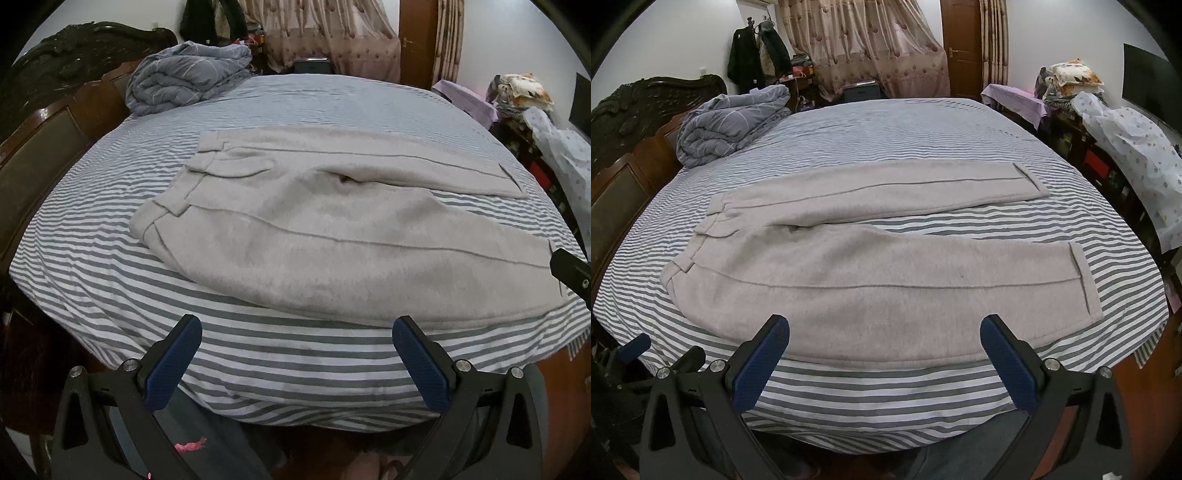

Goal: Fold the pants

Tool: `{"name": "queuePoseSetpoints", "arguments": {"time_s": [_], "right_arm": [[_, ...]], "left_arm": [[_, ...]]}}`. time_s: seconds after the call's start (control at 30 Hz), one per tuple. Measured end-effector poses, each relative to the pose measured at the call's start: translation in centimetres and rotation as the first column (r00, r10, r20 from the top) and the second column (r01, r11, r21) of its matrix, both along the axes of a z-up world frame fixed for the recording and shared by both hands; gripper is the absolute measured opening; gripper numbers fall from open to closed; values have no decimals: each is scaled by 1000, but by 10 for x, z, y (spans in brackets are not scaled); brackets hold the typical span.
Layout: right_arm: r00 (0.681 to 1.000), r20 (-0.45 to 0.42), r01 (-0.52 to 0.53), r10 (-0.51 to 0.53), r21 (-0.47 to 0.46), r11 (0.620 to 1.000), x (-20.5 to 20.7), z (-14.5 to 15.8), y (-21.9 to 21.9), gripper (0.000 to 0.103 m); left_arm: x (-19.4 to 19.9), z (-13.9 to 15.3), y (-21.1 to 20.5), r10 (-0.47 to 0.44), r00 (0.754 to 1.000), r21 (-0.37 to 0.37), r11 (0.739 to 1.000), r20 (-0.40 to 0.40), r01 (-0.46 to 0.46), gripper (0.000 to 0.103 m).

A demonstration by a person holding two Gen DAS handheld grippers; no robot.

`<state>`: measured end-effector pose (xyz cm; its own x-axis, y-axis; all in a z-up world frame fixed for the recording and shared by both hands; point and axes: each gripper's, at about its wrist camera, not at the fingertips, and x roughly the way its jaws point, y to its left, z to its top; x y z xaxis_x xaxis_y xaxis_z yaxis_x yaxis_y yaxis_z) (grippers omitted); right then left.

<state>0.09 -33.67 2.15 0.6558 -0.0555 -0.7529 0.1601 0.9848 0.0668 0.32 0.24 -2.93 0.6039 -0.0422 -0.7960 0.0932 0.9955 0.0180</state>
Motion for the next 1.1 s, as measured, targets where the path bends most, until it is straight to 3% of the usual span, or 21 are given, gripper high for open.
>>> {"name": "queuePoseSetpoints", "arguments": {"time_s": [0.13, 1.1], "right_arm": [[1000, -7, -4, 4, 2, 1000, 1, -2, 1, 102], [1000, -5, -15, 15, 8, 1000, 3, -1, 2, 102]], "left_arm": [[0, 2, -1, 8, 1000, 30, 1000, 4, -8, 102], [1, 3, 3, 36, 999, 40, 999, 3, -36, 102]]}}
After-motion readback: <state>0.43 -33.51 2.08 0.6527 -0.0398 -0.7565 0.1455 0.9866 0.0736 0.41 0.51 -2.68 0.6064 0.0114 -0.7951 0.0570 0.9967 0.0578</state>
